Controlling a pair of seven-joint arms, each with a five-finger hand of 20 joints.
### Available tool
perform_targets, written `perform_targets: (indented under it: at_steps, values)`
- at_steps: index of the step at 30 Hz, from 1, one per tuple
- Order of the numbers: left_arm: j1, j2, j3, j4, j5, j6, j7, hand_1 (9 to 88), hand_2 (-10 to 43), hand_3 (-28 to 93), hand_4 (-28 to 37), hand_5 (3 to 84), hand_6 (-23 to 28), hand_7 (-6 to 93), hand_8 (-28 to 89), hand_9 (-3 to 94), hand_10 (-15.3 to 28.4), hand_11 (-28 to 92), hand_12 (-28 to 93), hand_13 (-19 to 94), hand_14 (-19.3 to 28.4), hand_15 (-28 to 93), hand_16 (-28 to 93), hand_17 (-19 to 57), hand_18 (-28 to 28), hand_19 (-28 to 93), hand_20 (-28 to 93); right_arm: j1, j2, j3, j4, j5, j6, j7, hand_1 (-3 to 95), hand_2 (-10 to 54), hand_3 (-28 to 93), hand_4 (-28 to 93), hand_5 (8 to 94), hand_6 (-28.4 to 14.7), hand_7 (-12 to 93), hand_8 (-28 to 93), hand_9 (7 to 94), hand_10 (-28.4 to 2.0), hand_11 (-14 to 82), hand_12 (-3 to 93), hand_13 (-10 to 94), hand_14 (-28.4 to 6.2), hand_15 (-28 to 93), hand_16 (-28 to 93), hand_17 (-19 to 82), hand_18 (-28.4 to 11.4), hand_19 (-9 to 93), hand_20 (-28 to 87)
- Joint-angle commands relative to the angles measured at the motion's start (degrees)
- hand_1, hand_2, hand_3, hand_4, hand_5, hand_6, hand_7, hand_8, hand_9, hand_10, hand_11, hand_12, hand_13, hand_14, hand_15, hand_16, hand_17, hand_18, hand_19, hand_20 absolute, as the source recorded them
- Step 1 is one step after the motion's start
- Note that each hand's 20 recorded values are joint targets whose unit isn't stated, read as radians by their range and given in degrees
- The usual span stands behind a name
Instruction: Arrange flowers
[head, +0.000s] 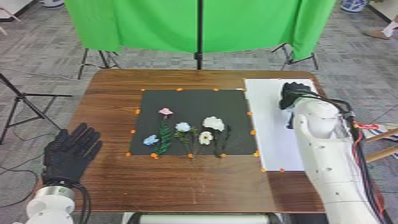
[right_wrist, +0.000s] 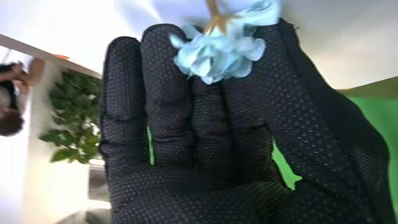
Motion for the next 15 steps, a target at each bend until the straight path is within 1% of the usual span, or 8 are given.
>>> perform_targets:
  at_steps: [1,4,6,7,9,10,11,15]
  values:
    - [1.45,-0.18,-0.72,0.47,0.23,-0.16,-0.73,29.9,13.2,74,-28.3,47.2,10.3,13.5,-9,40.9,15.1,23,13,30,15.7,44,-6,-4.7,15.1,35,18,-10.69,1.89,-4.12,-16.66,14.15,4.06,6.74,59.3,-9.5,67,-28,66.5,-0.4,48,4,75.0,-9.0,23.6,50.4,62,-8.8,59,41,29,-20.5,75,35]
    - [1.13,-0.35,-0.70,0.68,0.08,-0.06,-1.19,29.9,13.3,74,-28.3,47.2,10.3,13.5,-9,40.9,15.0,23,13,30,15.7,44,-6,-4.7,15.1,35,18,-12.86,1.09,-6.68,-22.52,15.13,5.16,5.64,59.7,-9.5,67,-28,66.8,-0.6,47,5,74.8,-9.0,24.0,50.9,62,-8.8,60,41,30,-20.8,75,35]
    - [0.51,-0.15,-0.41,0.85,0.51,-0.40,-1.29,29.9,13.3,74,-28.3,47.2,10.3,13.4,-9,41.0,15.1,23,13,30,15.7,44,-6,-4.6,15.1,35,18,-14.31,-0.19,-7.74,-25.48,16.20,5.07,5.83,59.8,-9.5,67,-28,66.7,-0.7,47,6,74.8,-9.0,24.1,51.0,62,-8.8,60,41,30,-20.8,75,36]
    - [0.31,-0.37,-0.53,0.92,0.79,-0.46,-1.60,29.9,13.3,74,-28.3,47.2,10.3,13.5,-9,41.0,15.1,23,13,30,15.6,44,-6,-4.7,15.1,35,18,-14.99,-1.19,-8.25,-26.50,16.64,4.76,6.15,59.9,-9.5,67,-28,66.7,-0.7,47,6,74.7,-9.1,24.2,51.3,62,-8.9,60,41,30,-20.9,75,36]
    - [0.78,-0.22,-0.74,0.70,0.54,-0.16,-1.25,29.9,13.3,74,-28.3,47.2,10.3,13.5,-9,41.0,15.1,23,13,30,15.6,44,-6,-4.7,15.1,35,18,-16.07,-3.37,-9.64,-27.52,16.89,4.67,6.48,59.9,-9.5,67,-28,66.9,-0.8,47,7,74.7,-9.3,24.2,51.4,62,-9.0,60,41,30,-20.9,75,36]
    - [0.53,-0.12,-0.61,0.84,0.36,0.09,-1.23,29.9,13.3,74,-28.3,47.2,10.2,13.5,-9,40.9,15.1,23,13,30,15.7,44,-6,-4.7,15.1,35,18,-16.71,-4.26,-10.17,-27.85,16.37,4.66,6.17,59.9,-9.5,68,-28,67.0,-0.9,46,7,74.6,-9.4,24.3,51.4,62,-9.0,60,42,30,-20.9,75,36]
    - [0.18,-0.23,-0.49,1.03,0.37,0.03,-1.57,29.9,13.3,74,-28.3,47.2,10.2,13.5,-9,40.9,15.1,23,13,30,15.6,44,-6,-4.7,15.1,35,18,-17.87,-5.19,-10.06,-28.58,15.69,4.35,5.25,59.9,-9.5,68,-28,67.0,-0.9,46,7,74.6,-9.6,24.2,51.3,62,-9.1,60,42,30,-21.0,75,36]
    - [-0.34,-0.21,0.02,1.31,0.59,-0.47,-2.14,29.8,13.4,74,-28.3,47.2,10.2,13.5,-9,41.0,15.1,23,13,30,15.6,44,-6,-4.7,15.2,35,18,-20.37,-6.28,-11.27,-30.00,16.43,3.00,6.97,60.0,-9.5,68,-28,67.1,-1.0,46,7,74.5,-10.0,24.2,51.2,61,-9.6,60,42,30,-21.0,75,36]
